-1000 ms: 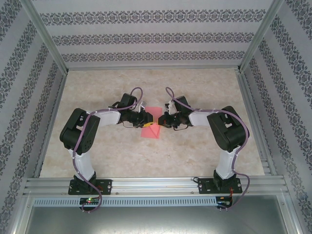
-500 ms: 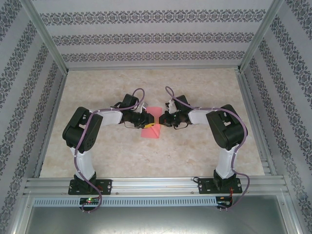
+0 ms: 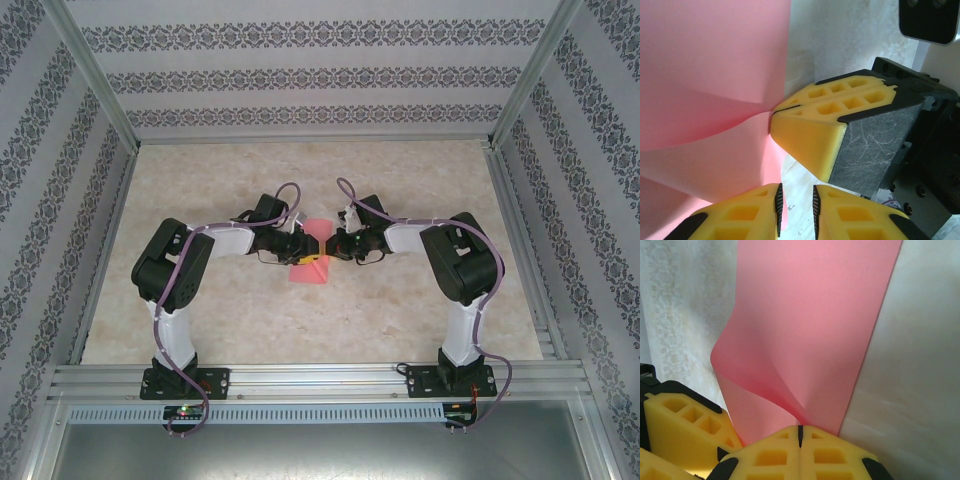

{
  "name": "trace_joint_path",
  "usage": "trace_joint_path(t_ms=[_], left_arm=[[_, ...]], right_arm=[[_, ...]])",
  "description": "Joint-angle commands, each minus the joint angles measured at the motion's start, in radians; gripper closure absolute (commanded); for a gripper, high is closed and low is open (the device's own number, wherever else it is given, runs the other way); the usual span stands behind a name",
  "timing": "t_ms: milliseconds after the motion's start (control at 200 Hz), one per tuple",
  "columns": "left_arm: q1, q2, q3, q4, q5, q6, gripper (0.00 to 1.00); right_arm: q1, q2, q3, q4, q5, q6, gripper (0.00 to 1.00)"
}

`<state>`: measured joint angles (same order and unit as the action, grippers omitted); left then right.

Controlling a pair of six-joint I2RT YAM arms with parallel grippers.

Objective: Fold a paper plane with a square sheet of paper (pick it up from the middle)

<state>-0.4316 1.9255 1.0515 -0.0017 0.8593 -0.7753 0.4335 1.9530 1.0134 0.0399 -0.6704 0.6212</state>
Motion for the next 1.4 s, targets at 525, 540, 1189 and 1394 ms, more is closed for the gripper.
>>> trace_joint_path(t_ms=[525,540,1189,1394], left_arm=[[-0.012,-0.019,0.010,-0.040,-0.026,0.036,0.74],[-0.012,-0.025,0.008,-0.031,-0.022,0.033,0.74],[-0.036,0.018,0.050,-0.140,-0.094,0.076,0.74],[-0.035,0.027,0.053,-0.152,-0.101,0.083,0.75]], right_arm=[[-0.001,0.017,0.023,-0.016,-0.021,-0.017,0.95],[-0.001,0.018,0.022,-0.015,-0.020,-0.017,0.95],[0.005,0.038,0.027,-0.015,-0.020,-0.008,0.95],[0.004,0.043,0.026,-0.018,-0.017,-0.008,0.95]])
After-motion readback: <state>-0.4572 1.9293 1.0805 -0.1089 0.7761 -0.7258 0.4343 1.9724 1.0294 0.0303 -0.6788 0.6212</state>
